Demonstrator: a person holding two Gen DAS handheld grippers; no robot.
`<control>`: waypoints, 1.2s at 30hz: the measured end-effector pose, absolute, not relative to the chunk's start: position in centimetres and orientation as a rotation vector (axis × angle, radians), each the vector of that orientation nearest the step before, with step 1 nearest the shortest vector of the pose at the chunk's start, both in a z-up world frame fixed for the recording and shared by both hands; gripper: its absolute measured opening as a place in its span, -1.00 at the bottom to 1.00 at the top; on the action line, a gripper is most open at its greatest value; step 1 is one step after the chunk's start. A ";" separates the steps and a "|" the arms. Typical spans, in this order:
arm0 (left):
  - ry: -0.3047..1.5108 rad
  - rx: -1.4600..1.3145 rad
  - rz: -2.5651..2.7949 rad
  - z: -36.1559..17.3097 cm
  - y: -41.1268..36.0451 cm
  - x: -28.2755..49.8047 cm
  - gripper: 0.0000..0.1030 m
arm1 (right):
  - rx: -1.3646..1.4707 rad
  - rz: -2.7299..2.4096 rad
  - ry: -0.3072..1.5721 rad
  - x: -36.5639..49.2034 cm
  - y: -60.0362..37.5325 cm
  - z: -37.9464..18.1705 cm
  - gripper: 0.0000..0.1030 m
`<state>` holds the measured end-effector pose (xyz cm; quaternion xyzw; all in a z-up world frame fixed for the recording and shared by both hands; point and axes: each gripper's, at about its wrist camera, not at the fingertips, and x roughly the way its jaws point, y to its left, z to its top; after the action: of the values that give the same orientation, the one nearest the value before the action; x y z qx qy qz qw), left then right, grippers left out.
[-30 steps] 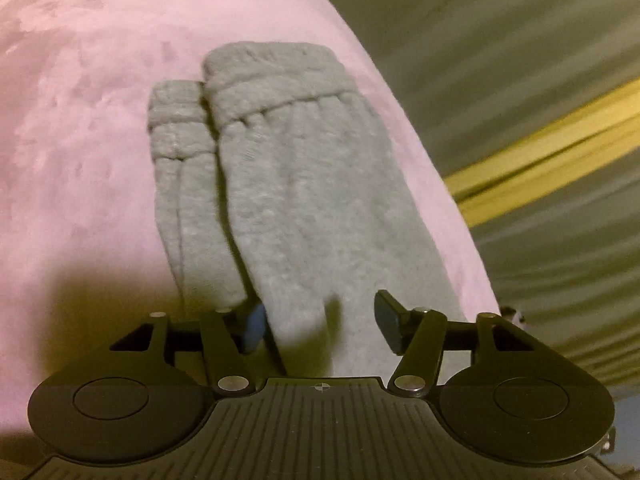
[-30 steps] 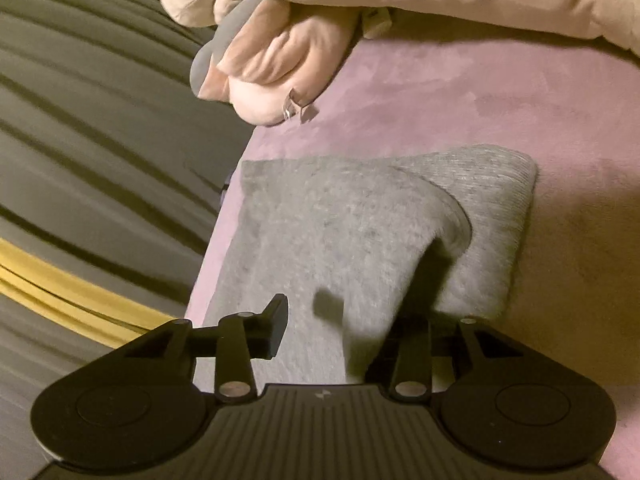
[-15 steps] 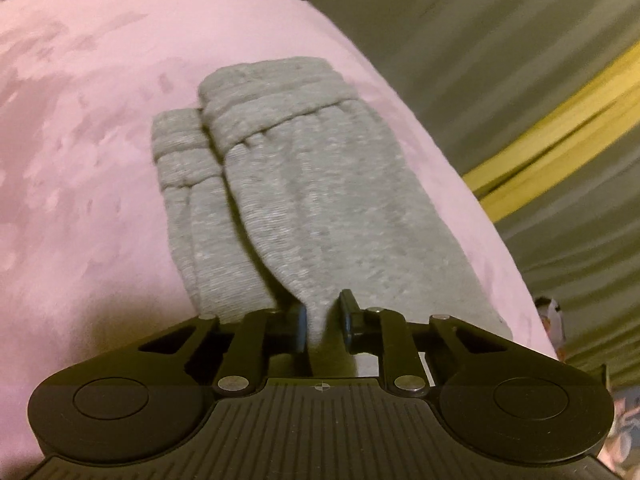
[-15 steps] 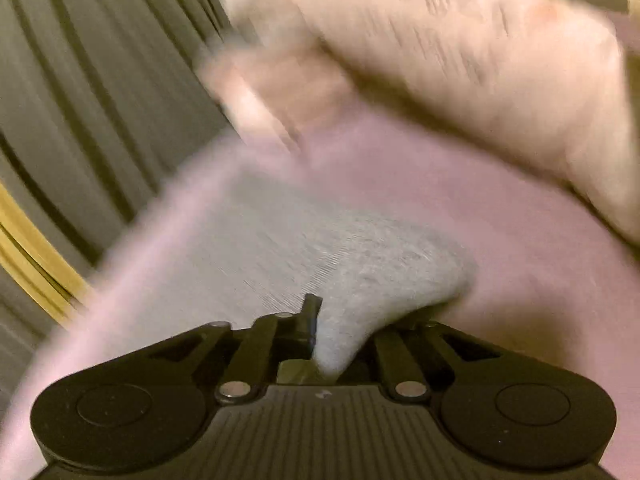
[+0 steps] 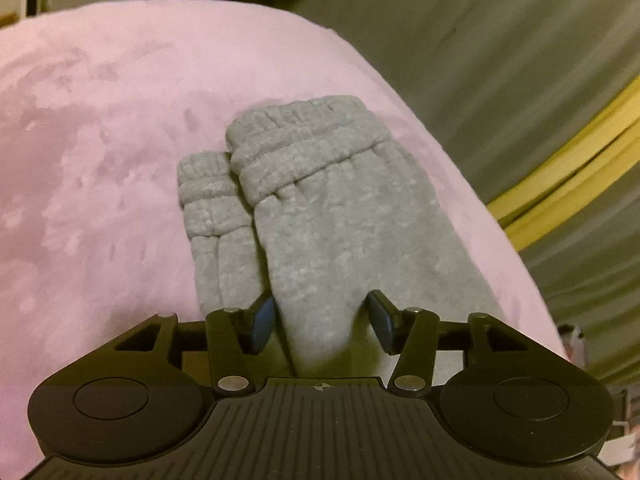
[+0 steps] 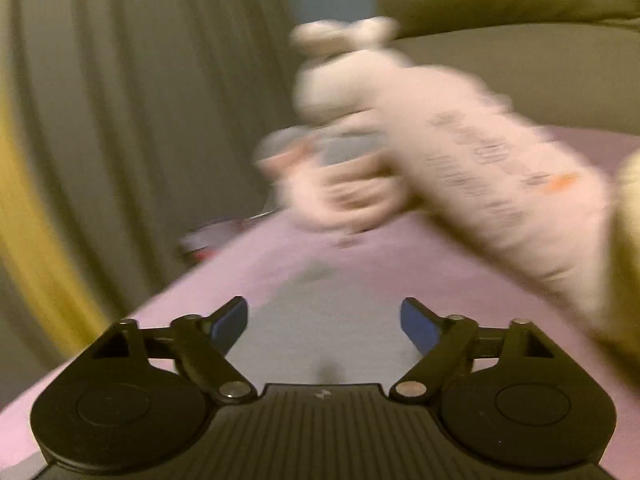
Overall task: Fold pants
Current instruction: 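Open the left tool and withdraw both tools from the pants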
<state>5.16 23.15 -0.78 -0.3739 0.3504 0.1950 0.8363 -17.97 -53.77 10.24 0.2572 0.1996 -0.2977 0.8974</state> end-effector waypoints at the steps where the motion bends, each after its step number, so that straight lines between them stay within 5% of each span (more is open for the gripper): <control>1: 0.734 -0.816 0.401 -0.9 23.5 5.0 -0.14 | 0.546 -0.551 0.422 -17.3 -52.8 10.3 0.74; 5: 0.721 -0.864 0.394 -1.3 24.3 4.4 -0.76 | 0.560 -0.276 0.525 -13.7 -47.2 8.7 0.76; 11: 0.610 -0.743 0.427 1.7 23.0 2.1 -0.83 | 0.290 -0.149 0.838 -9.5 -40.7 4.5 0.76; 16: 0.704 -0.697 0.570 1.6 22.9 2.1 -0.82 | 0.285 -0.160 0.890 -8.8 -41.0 3.7 0.92; 18: 0.687 -0.728 0.625 1.7 23.4 1.6 -0.69 | 0.301 -0.185 0.940 -8.8 -40.8 3.2 0.92; 20: 0.637 -0.727 0.745 2.3 23.7 0.5 -0.30 | 0.302 -0.209 0.966 -8.9 -40.7 2.8 0.92; 24: 0.515 -0.669 0.808 4.2 23.4 -0.9 -0.23 | 0.254 -0.220 0.971 -8.9 -39.8 2.6 0.92; 30: 0.557 -0.311 0.420 6.7 15.7 3.0 0.13 | 0.242 -0.235 0.957 -8.9 -39.7 2.3 0.93; 32: 0.540 -0.160 0.299 7.2 11.8 4.5 0.49 | 0.245 -0.239 0.952 -8.7 -39.6 2.2 0.93; 36: 0.549 -0.037 0.054 6.2 5.5 7.9 0.50 | 0.252 -0.245 0.940 -8.4 -39.6 1.9 0.93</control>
<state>7.89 5.54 6.22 -0.0180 0.2711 0.0267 0.9620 -8.38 -39.56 1.94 0.1208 0.4507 -0.1176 0.8766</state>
